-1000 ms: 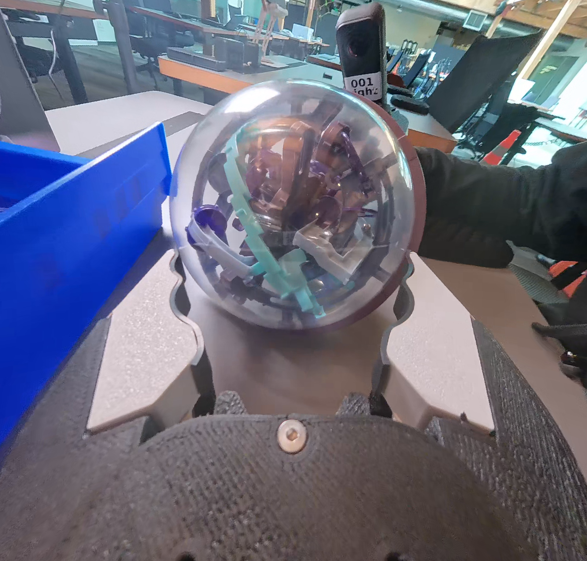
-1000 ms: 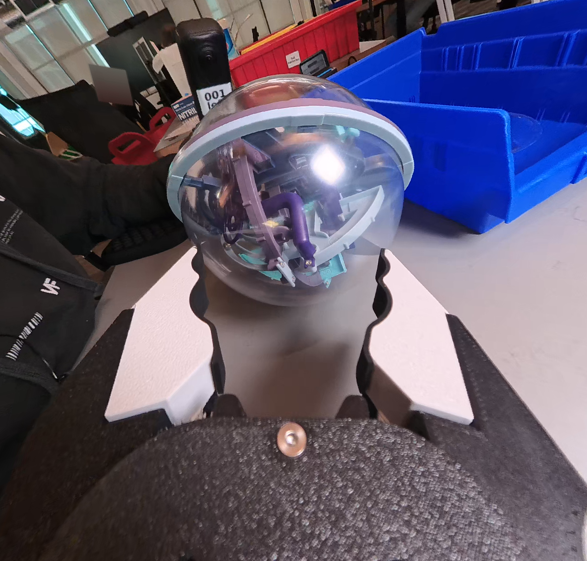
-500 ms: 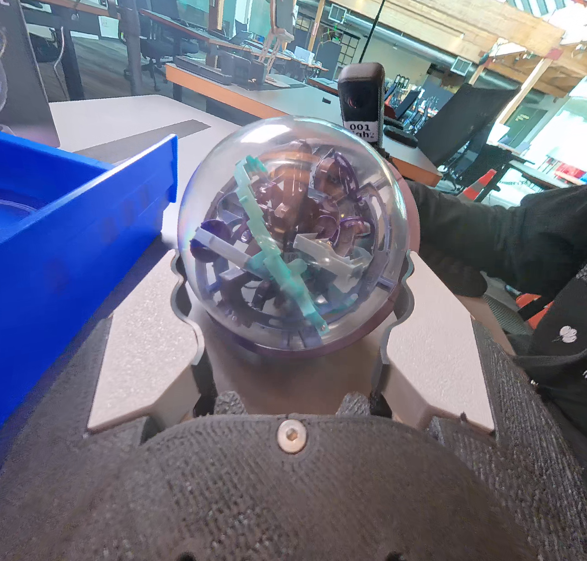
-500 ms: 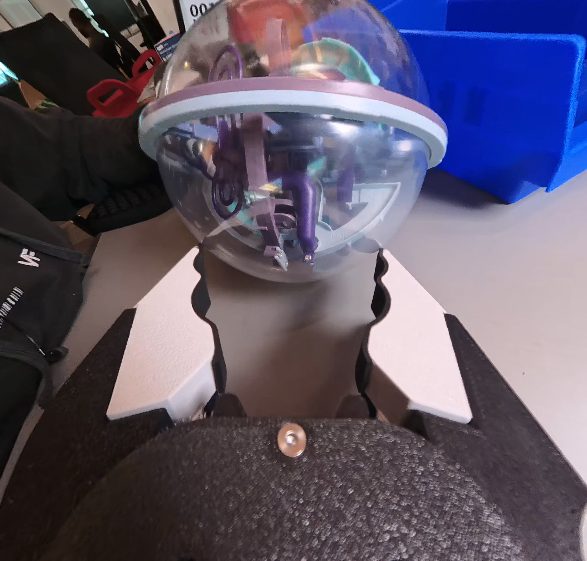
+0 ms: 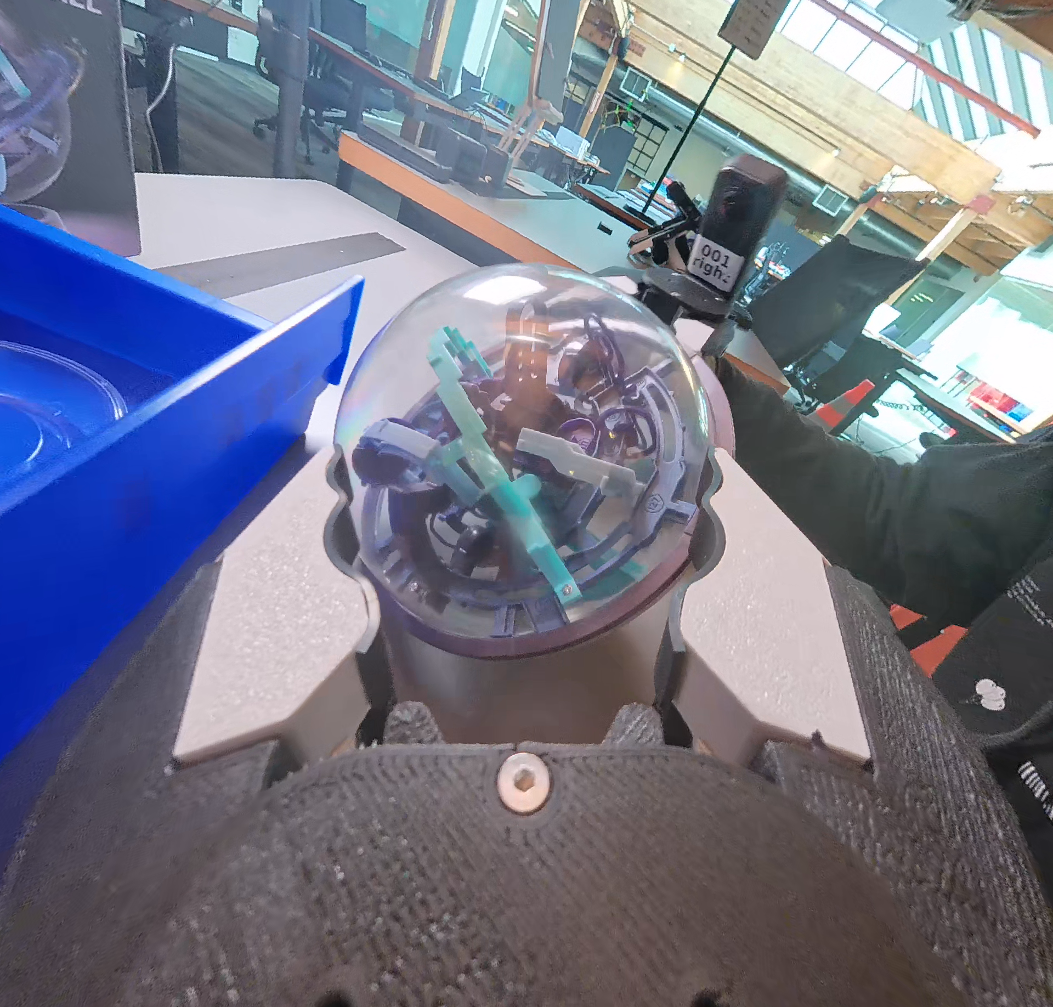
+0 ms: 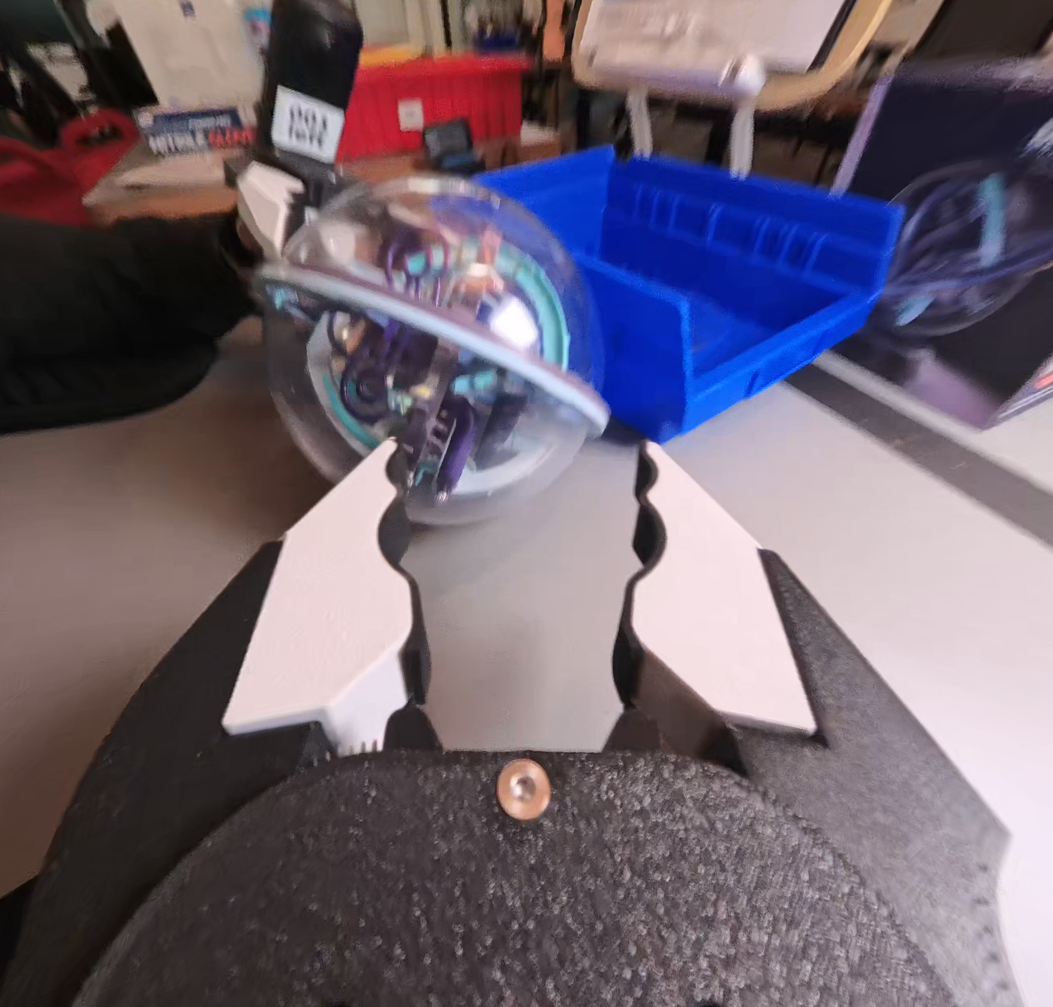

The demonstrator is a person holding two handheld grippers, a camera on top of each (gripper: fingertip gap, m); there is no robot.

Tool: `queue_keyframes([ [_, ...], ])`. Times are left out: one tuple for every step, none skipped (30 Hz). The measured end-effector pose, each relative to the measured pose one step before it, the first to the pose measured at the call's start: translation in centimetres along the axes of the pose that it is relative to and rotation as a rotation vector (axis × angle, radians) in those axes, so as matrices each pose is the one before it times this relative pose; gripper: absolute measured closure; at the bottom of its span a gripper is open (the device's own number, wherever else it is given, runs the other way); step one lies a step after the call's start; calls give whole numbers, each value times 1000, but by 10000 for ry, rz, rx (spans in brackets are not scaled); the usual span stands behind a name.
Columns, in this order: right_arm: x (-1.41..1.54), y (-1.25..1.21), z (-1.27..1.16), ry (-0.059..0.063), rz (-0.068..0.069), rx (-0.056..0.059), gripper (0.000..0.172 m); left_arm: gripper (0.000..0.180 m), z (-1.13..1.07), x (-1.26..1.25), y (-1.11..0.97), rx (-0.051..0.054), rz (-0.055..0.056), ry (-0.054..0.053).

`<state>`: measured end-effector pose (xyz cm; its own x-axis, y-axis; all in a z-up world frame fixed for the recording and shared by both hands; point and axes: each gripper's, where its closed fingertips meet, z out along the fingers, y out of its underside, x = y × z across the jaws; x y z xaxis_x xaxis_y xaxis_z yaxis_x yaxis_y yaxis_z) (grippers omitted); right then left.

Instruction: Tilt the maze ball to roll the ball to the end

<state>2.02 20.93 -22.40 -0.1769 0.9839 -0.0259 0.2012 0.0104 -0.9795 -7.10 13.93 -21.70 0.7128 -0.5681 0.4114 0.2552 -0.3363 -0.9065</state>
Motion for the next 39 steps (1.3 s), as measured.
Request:
queue_keyframes([
  [386,-1150,-617,322,-336,467,105,63,117,-69,-249,55,-17,10],
  [205,-773,-367,267,-417,233,113,65,156,-41,-198,31,-15,11],
  [-3,-445,-139,168,-441,81,119,66,185,-26,-169,22,-14,9],
  [-224,-328,15,52,-388,75,124,66,201,6,-123,17,14,18],
  [-442,-281,139,-94,-270,92,126,67,203,32,-102,4,32,24],
  [-635,-183,220,-255,-173,55,129,67,190,32,-77,-5,31,23],
  [-685,-2,253,-323,-138,-33,131,67,167,36,-41,-16,40,16],
  [-420,176,262,-199,-143,-139,134,67,161,49,-31,-30,42,7],
  [-265,160,173,-144,-117,-117,138,65,148,-32,-19,-46,58,-46],
  [-142,19,41,-126,-20,-32,147,65,118,-111,-65,-35,105,-81],
  [7,165,36,-47,-25,-132,157,64,126,-165,-45,-58,64,-106],
  [101,129,5,29,-31,-95,157,63,134,-75,-64,-49,102,-52],
  [8,106,-51,-30,-7,-60,158,62,127,20,-29,-62,109,-13],
  [7,95,-72,-39,70,-28,158,62,98,26,-20,-57,88,-7],
  [16,94,-57,-56,129,-1,159,62,46,24,-43,-24,79,5],
  [-1,108,-45,-84,189,17,159,62,-22,32,-42,5,103,24],
  [43,144,-35,-83,218,8,159,64,-129,33,-120,76,83,55],
  [80,169,-42,-64,197,8,159,65,-229,180,-302,218,4,194],
  [118,143,-62,-40,181,33,160,66,-306,309,-352,251,-64,297],
  [123,88,-74,-41,198,59,161,69,-362,236,-290,208,-64,271],
  [111,67,-87,-49,215,64,161,72,-377,86,-196,156,3,190],
  [95,34,-95,-54,202,67,163,73,-402,6,-118,123,77,130],
  [98,32,-76,-45,185,59,164,76,-403,85,-69,85,119,160],
  [58,65,-68,-49,140,42,164,82,-368,102,56,14,134,161],
  [16,97,-24,-41,72,31,164,88,-267,59,243,-105,166,109],
  [-26,71,-7,-45,56,40,163,94,-172,-116,469,-229,206,-13],
  [-22,11,-8,-41,70,63,163,99,-51,-270,618,-309,210,-124],
  [-6,8,-11,-47,84,49,163,103,11,-302,509,-222,200,-149],
  [22,27,-36,-47,115,35,163,108,-12,-254,150,11,165,-133],
  [57,44,-66,-38,143,38,163,113,-5,-238,103,5,105,-110],
  [42,40,-73,-52,178,53,163,115,21,-83,35,5,62,-1],
  [27,59,-78,-70,208,56,163,116,40,-5,-35,17,-15,19],
  [38,55,-65,-47,202,63,163,118,50,22,-35,4,55,-7],
  [49,70,-60,-22,186,43,163,119,45,61,-51,0,134,-45],
  [55,91,-64,-8,158,-11,163,120,40,66,-99,-1,169,-82],
  [53,94,-49,13,81,-38,163,124,40,76,-174,-7,198,-120],
  [44,83,-44,14,36,-34,163,130,24,53,-242,-22,255,-170],
  [15,85,11,-5,66,-27,163,141,16,55,-350,5,348,-209],
  [-20,58,53,-38,107,-8,163,145,79,44,-374,14,354,-228],
])
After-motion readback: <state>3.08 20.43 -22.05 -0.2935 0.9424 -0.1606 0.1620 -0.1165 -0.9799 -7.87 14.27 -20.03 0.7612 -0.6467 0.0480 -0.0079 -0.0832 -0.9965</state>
